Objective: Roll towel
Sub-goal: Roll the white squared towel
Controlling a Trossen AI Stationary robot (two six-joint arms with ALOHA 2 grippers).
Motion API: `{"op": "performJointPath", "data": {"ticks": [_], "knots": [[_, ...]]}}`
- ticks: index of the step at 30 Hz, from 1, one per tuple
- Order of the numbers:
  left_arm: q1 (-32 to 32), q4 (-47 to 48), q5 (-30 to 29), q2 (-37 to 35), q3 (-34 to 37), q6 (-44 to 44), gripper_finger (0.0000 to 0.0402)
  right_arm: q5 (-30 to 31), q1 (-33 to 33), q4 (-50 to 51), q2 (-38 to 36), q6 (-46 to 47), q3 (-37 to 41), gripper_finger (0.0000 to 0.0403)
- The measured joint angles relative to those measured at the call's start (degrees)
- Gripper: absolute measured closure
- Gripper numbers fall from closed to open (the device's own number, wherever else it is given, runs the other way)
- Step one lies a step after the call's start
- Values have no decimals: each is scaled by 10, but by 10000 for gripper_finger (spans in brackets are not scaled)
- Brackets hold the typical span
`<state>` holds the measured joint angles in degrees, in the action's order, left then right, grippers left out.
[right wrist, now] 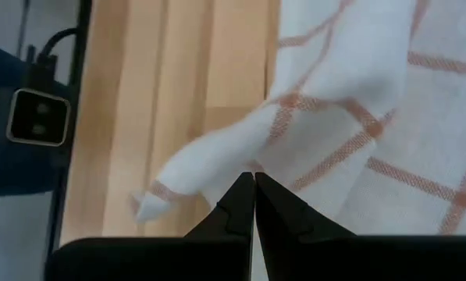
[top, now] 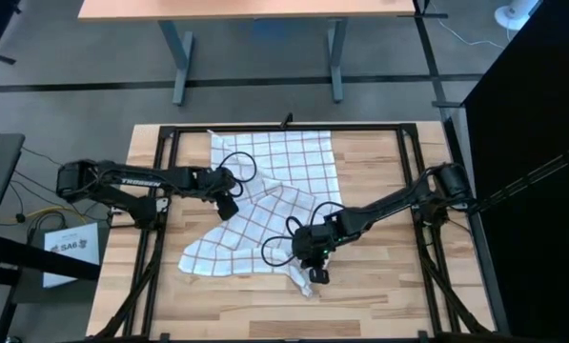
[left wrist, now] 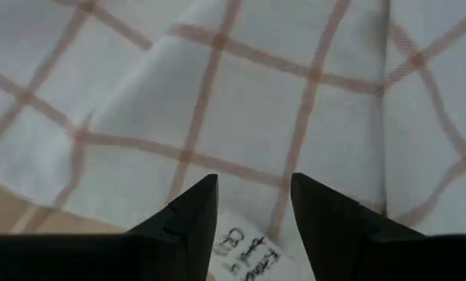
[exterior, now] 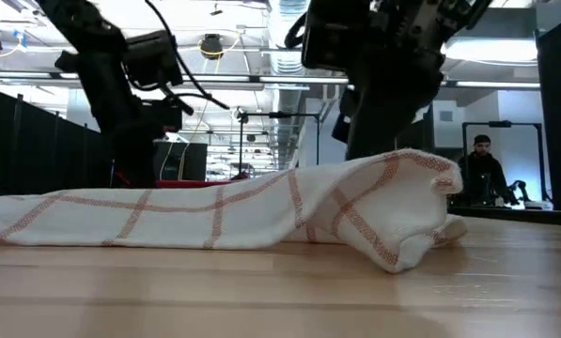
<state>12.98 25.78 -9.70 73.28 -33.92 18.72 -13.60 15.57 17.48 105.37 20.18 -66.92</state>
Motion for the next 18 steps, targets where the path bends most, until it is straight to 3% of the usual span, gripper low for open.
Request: {"op": "performJointPath", "data": {"ticks": [18], "knots": [[47, -69, 10, 0, 49, -13, 253, 7, 23, -4, 56, 30, 0, 403]]}}
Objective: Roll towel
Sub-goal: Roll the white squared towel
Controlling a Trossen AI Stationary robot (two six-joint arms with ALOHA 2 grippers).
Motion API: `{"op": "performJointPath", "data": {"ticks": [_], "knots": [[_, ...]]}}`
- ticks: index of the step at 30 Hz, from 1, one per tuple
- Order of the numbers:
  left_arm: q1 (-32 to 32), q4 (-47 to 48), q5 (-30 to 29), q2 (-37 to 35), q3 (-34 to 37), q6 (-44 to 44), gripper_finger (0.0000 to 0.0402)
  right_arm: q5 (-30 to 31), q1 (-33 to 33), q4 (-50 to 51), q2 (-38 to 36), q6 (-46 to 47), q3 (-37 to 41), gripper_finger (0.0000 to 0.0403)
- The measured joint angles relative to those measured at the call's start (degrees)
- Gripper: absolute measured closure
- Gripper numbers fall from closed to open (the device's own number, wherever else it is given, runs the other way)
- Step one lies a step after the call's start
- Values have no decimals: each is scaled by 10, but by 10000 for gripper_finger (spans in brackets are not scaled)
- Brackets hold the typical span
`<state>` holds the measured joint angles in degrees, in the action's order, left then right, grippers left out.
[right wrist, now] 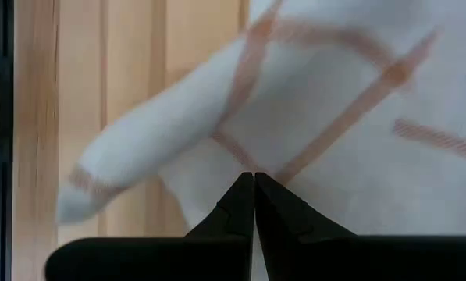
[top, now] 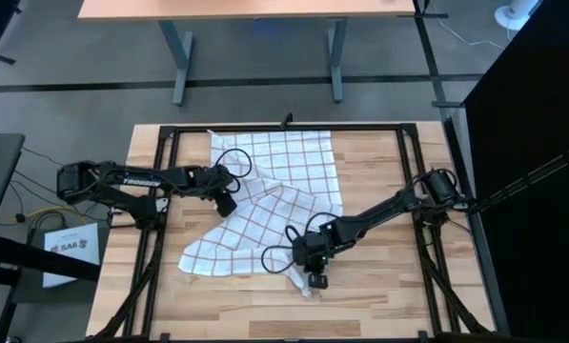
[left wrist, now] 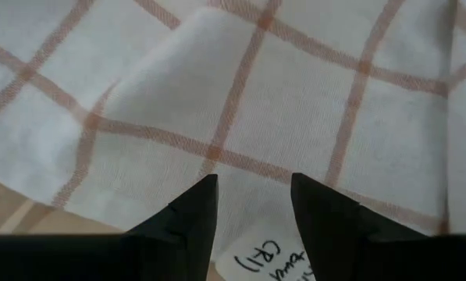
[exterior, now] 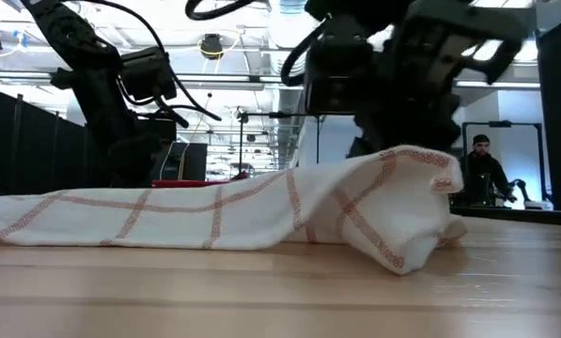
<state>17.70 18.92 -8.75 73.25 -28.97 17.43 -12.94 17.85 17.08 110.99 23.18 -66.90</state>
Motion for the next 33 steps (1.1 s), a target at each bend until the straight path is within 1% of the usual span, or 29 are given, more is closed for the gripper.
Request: {"op": "performJointPath", "data": {"ticks": [4, 7, 13, 17, 21, 26, 28, 30, 33], "knots": [[18, -5, 11, 5, 0, -5, 253, -4, 25, 1, 0, 15, 0, 403], [29, -3, 34, 12, 0, -9, 253, -4, 47, 3, 0, 30, 0, 403], [32, -35, 56, 60, -3, -20, 253, -3, 84, 3, 0, 67, 6, 403], [32, -50, 57, 93, -7, -21, 253, 1, 106, 15, 0, 89, 7, 403], [35, -50, 57, 95, -7, -21, 253, 0, 135, 24, 0, 116, 7, 403], [47, -44, 71, 91, -10, -20, 253, 1, 170, 24, 0, 147, 7, 403], [50, -39, 77, 91, -14, -19, 253, 24, 180, 25, 0, 147, 7, 403], [51, -37, 78, 92, -17, -18, 253, 54, 177, 30, -2, 145, 5, 403], [51, -31, 79, 92, -21, -17, 253, 73, 133, 25, -3, 134, -9, 403]]}}
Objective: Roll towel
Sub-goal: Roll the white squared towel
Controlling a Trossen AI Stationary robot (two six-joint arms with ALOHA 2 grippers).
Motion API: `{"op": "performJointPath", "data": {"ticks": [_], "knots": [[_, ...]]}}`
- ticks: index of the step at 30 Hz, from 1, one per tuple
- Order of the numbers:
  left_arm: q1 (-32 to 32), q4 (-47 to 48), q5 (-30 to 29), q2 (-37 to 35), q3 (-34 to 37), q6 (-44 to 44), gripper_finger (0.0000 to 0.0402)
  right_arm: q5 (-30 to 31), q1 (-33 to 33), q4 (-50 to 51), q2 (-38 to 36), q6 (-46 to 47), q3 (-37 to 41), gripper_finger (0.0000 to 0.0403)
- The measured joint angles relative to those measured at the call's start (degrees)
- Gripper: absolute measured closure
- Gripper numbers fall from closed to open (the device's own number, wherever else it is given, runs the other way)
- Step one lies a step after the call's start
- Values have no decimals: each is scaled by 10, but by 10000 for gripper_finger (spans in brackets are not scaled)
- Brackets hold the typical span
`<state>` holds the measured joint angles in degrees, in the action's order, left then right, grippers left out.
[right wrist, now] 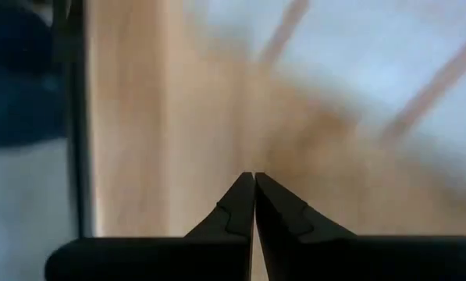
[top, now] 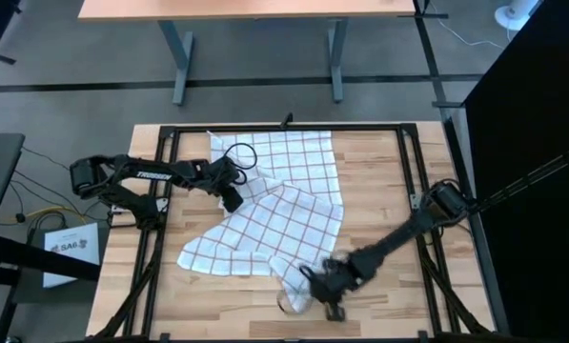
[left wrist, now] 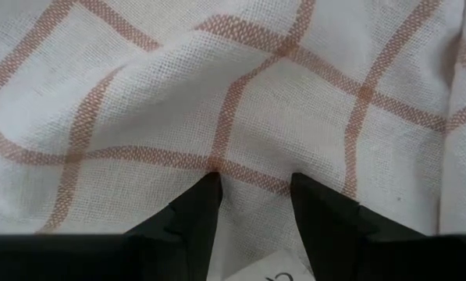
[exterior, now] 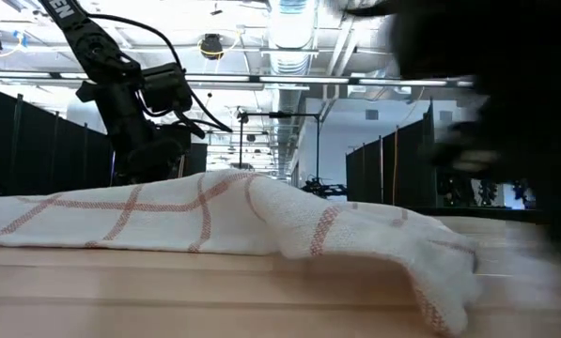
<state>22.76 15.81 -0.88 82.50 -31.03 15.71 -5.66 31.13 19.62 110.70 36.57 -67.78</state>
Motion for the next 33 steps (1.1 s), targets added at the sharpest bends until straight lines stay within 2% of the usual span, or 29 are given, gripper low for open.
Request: {"op": "performJointPath", "data": {"ticks": [4, 7, 15, 21, 33], "knots": [[0, 4, 9, 0, 0, 1, 253, 7, -57, 3, 0, -61, -30, 403], [0, 11, 10, -1, -1, 1, 253, -15, -86, -3, -1, -108, -46, 403], [0, 13, 11, -1, -1, -2, 253, -29, -126, 8, 33, -118, -20, 403], [0, 13, 11, -1, -1, -3, 253, -31, -93, -22, 54, -114, -22, 403], [0, 14, 12, -1, -1, -15, 253, -33, -5, 39, 53, -70, -22, 403]]}}
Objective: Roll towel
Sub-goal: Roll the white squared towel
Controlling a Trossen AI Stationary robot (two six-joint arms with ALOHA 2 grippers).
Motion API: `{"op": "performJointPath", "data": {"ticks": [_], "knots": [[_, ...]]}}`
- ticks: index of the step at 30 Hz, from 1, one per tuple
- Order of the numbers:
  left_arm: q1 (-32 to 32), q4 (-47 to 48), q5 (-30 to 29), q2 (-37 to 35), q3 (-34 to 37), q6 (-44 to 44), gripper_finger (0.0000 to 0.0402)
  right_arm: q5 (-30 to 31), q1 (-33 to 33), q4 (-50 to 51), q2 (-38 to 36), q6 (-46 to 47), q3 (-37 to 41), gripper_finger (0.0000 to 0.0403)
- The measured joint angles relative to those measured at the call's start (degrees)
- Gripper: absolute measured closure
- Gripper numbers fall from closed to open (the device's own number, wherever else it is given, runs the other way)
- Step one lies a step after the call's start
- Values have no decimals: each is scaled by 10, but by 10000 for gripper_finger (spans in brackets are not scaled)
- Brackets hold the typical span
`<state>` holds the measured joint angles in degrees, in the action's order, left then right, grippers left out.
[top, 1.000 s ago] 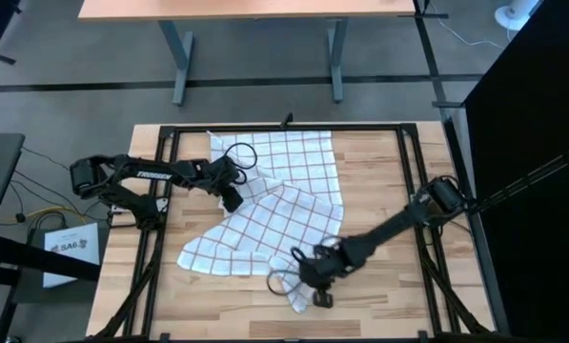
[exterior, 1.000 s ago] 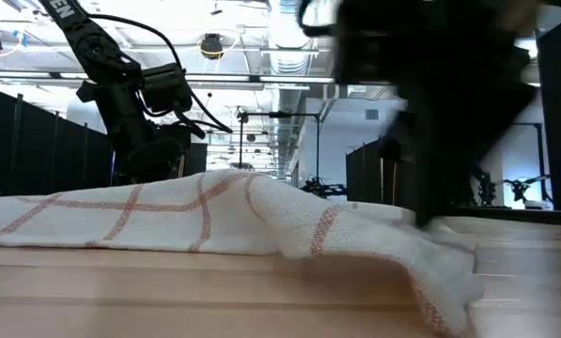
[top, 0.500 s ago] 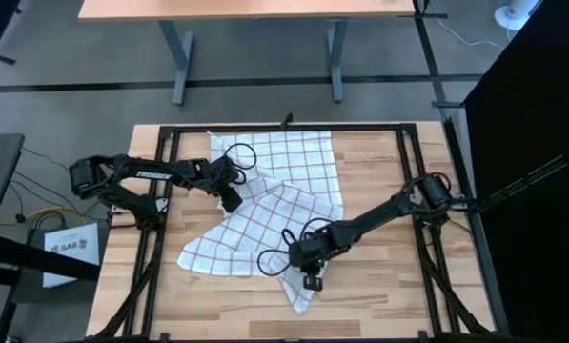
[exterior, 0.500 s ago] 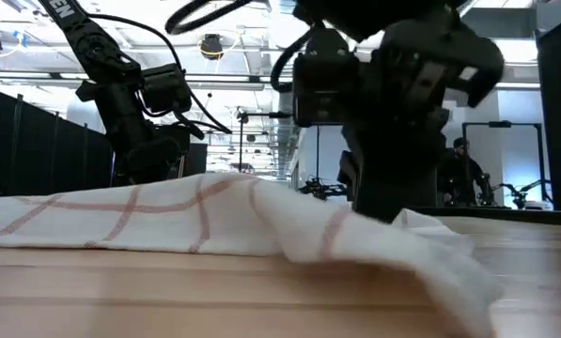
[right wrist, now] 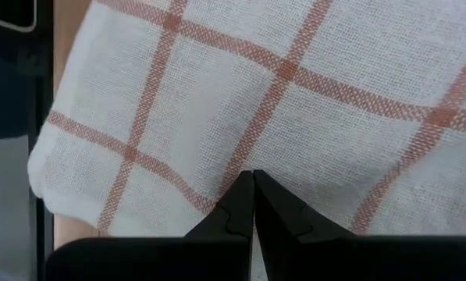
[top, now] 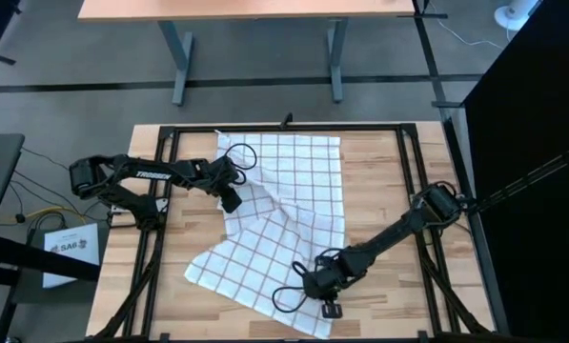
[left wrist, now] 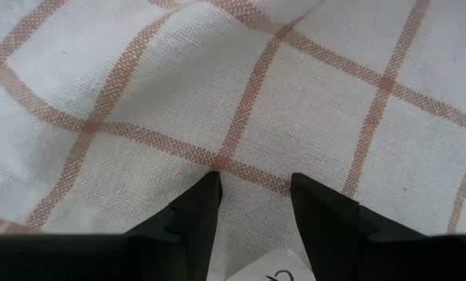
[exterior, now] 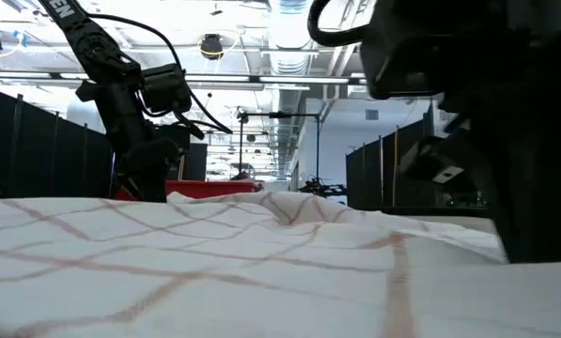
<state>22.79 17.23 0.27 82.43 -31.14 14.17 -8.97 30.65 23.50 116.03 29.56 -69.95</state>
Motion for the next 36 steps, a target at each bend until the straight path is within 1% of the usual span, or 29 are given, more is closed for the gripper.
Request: {"op": "performJointPath", "data": {"ticks": [4, 8, 10, 13, 15, 16, 18, 21, 23, 27, 32, 36], "knots": [[0, 1, 0, 0, 0, 0, 253, -4, 5, 30, -2, 0, 0, 403], [0, 1, 0, 0, 0, -3, 253, -1, 2, 39, -10, -15, 1, 403], [0, 4, 1, -5, 0, -7, 253, 22, -7, 52, -30, -18, 4, 403], [1, 9, 4, -15, 1, -13, 253, 80, -33, 81, -71, -32, 10, 403], [3, 14, 5, -23, 1, -12, 253, 97, -57, 53, -102, -52, 7, 403], [4, 17, 6, -25, 1, -11, 253, 97, -69, 32, -115, -63, 5, 403], [8, 22, 9, -27, 1, -10, 253, 89, -91, -24, -117, -78, 4, 403], [11, 33, 13, -26, 1, -10, 253, 66, -124, -99, -95, -87, 1, 403], [11, 38, 12, -26, 1, -10, 253, 61, -140, -121, -78, -87, -20, 403], [11, 40, 12, -27, 1, -10, 253, 30, -143, -116, -25, -95, -57, 403], [11, 41, 11, -27, 1, -10, 253, 26, -132, -111, 22, -89, -94, 403], [11, 40, 11, -27, 0, -10, 253, 27, -130, -104, 49, -82, -103, 403]]}}
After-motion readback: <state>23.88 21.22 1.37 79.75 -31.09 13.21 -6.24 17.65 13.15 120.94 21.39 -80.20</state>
